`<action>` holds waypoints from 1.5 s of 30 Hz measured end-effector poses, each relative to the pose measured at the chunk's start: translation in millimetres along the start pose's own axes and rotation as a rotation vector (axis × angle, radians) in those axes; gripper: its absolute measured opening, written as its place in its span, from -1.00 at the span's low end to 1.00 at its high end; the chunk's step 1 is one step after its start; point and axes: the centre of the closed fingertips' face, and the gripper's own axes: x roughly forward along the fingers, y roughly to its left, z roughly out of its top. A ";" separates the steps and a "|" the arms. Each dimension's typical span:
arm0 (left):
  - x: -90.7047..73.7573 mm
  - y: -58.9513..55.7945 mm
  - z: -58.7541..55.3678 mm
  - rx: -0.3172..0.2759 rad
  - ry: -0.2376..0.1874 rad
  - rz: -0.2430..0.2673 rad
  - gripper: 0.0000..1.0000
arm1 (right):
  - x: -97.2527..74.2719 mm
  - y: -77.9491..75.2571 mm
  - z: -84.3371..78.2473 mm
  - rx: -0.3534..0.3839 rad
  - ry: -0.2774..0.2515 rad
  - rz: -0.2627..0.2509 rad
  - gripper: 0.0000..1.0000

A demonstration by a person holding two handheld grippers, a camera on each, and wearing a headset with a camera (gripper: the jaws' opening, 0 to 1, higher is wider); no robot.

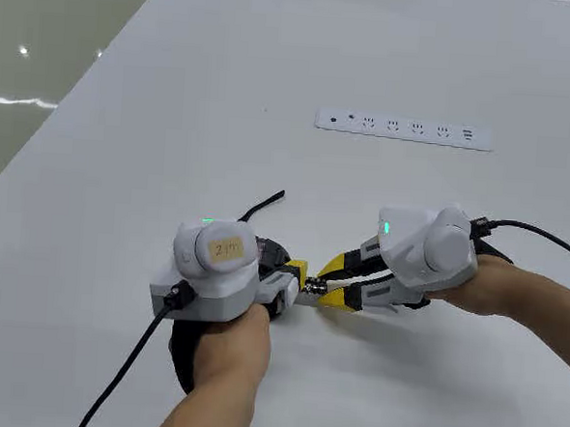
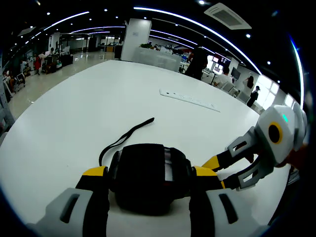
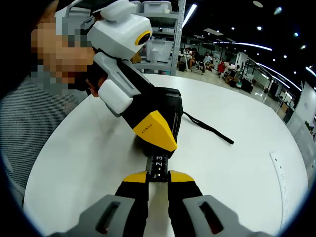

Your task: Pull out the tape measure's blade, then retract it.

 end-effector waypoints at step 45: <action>0.7 -0.9 -0.6 -0.003 0.002 -0.005 0.26 | 20.9 -0.7 9.3 0.046 0.002 -0.020 -0.71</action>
